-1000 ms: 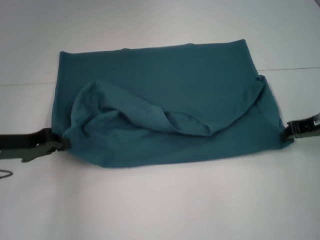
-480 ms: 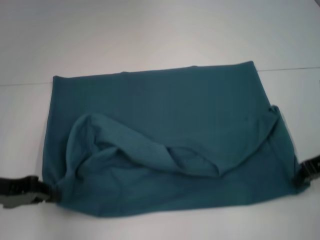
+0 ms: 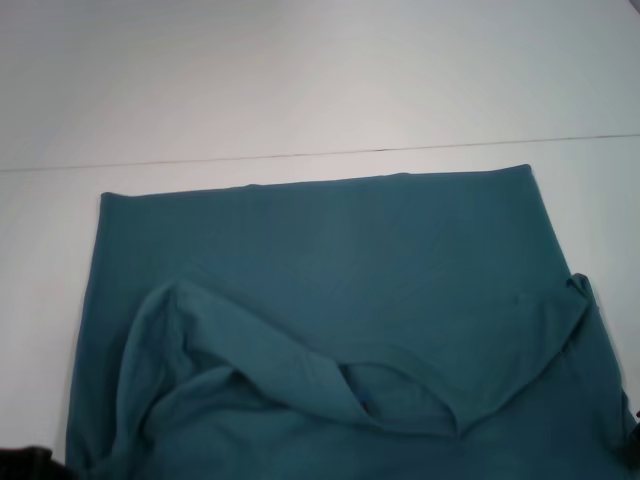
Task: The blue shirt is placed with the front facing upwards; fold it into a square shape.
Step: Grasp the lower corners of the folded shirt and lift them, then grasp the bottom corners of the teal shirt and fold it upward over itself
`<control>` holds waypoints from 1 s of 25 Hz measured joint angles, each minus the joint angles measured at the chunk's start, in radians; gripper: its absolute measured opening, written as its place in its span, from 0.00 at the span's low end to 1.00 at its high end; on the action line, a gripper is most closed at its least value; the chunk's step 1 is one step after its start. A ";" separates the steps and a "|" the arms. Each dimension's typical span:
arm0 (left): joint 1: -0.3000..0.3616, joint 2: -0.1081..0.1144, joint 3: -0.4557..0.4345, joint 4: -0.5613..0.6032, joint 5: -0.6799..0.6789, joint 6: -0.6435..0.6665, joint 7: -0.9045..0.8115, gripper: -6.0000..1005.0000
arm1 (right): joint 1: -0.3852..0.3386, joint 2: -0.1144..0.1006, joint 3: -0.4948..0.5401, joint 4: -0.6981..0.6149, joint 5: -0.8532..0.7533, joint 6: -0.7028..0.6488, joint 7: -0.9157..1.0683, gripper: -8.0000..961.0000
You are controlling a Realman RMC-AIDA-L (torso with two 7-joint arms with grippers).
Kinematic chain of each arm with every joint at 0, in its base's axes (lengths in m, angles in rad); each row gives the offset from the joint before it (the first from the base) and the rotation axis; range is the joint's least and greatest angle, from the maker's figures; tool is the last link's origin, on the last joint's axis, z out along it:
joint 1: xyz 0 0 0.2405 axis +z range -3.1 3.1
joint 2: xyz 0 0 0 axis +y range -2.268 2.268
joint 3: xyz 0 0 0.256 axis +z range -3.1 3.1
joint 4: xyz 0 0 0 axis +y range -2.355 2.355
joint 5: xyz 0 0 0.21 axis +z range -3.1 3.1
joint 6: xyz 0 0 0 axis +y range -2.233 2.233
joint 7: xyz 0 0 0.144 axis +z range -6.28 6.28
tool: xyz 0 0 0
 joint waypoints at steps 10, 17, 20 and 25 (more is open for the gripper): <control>0.000 0.005 -0.065 0.024 0.003 0.127 0.057 0.07 | -0.002 -0.020 0.063 -0.001 0.104 -0.061 -0.084 0.03; -0.133 0.083 -0.168 -0.085 -0.008 0.069 0.057 0.07 | 0.020 -0.096 0.182 0.010 0.280 0.023 -0.066 0.03; -0.194 0.106 -0.170 -0.140 -0.002 0.007 0.027 0.07 | 0.024 -0.108 0.230 0.011 0.301 0.072 -0.053 0.03; -0.276 0.122 -0.124 -0.201 0.016 -0.123 -0.037 0.07 | 0.028 -0.114 0.258 0.012 0.313 0.169 -0.013 0.03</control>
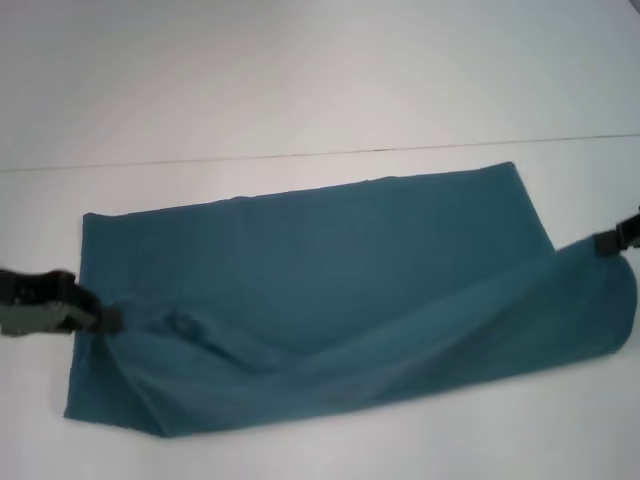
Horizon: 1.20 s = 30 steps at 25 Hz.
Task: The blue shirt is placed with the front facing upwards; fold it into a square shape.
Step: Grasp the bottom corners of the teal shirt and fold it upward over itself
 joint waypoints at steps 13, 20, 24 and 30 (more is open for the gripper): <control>-0.058 -0.002 0.133 -0.014 0.027 -0.278 -0.151 0.07 | 0.038 0.021 -0.017 0.010 0.013 0.249 0.088 0.03; -0.081 -0.006 0.154 -0.054 0.027 -0.385 -0.159 0.07 | 0.077 0.037 -0.084 0.093 0.007 0.418 0.097 0.03; -0.086 -0.018 0.174 -0.081 0.028 -0.456 -0.159 0.07 | 0.101 0.039 -0.134 0.168 0.005 0.523 0.097 0.03; -0.080 -0.046 0.192 -0.105 0.032 -0.548 -0.159 0.07 | 0.117 0.057 -0.196 0.232 0.003 0.689 0.097 0.03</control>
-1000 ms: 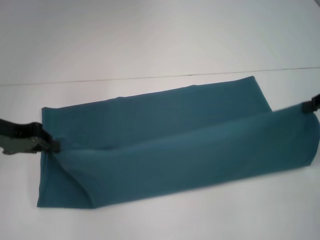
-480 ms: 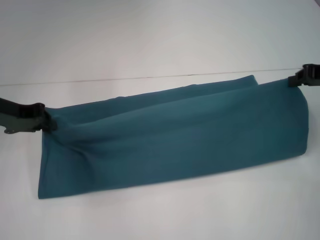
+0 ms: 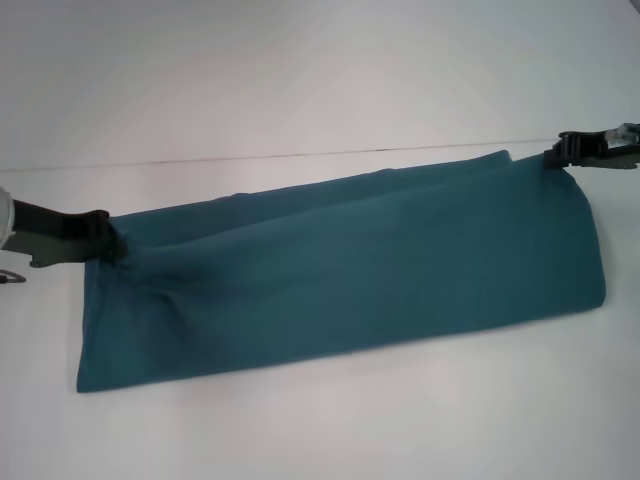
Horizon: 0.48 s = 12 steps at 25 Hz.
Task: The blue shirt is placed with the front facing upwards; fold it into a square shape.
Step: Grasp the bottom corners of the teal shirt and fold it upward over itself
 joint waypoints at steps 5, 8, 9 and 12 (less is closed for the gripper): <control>0.005 -0.010 -0.008 0.001 -0.007 -0.047 -0.003 0.07 | 0.009 0.009 -0.030 0.027 0.000 0.105 0.000 0.03; -0.001 -0.011 -0.010 0.006 -0.012 -0.072 -0.019 0.07 | 0.017 0.010 -0.037 0.034 0.000 0.144 0.000 0.03; -0.004 -0.011 -0.010 0.006 -0.012 -0.083 -0.025 0.07 | 0.019 0.010 -0.041 0.039 0.000 0.160 0.000 0.03; -0.019 -0.011 -0.011 0.003 -0.014 -0.116 -0.034 0.07 | 0.034 0.011 -0.058 0.071 -0.001 0.220 0.000 0.03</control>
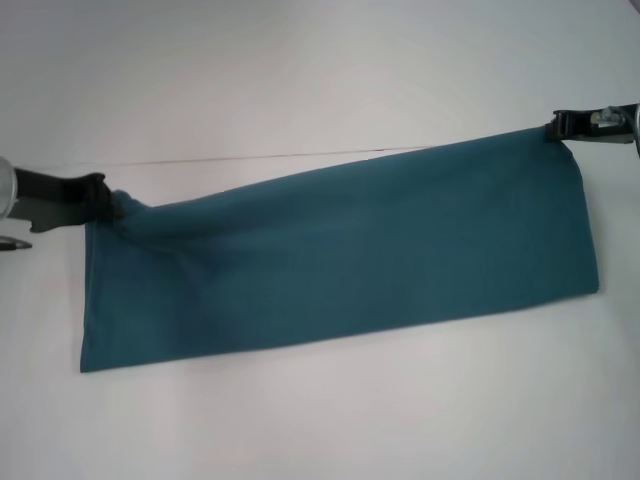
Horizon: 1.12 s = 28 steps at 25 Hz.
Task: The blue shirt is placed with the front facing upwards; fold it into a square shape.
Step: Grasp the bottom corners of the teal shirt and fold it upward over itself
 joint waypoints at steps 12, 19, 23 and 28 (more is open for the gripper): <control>-0.032 0.000 0.000 -0.054 0.005 -0.081 -0.013 0.07 | 0.081 0.012 -0.094 0.160 -0.041 0.218 -0.011 0.04; -0.027 -0.010 0.000 -0.053 0.006 -0.089 -0.014 0.07 | 0.094 0.024 -0.097 0.178 -0.085 0.270 -0.003 0.04; -0.025 -0.011 0.000 -0.054 0.006 -0.092 -0.015 0.07 | 0.094 0.024 -0.097 0.178 -0.085 0.271 -0.005 0.04; -0.022 -0.018 -0.003 -0.047 -0.002 -0.109 -0.015 0.07 | 0.097 0.024 -0.097 0.172 -0.085 0.272 -0.011 0.04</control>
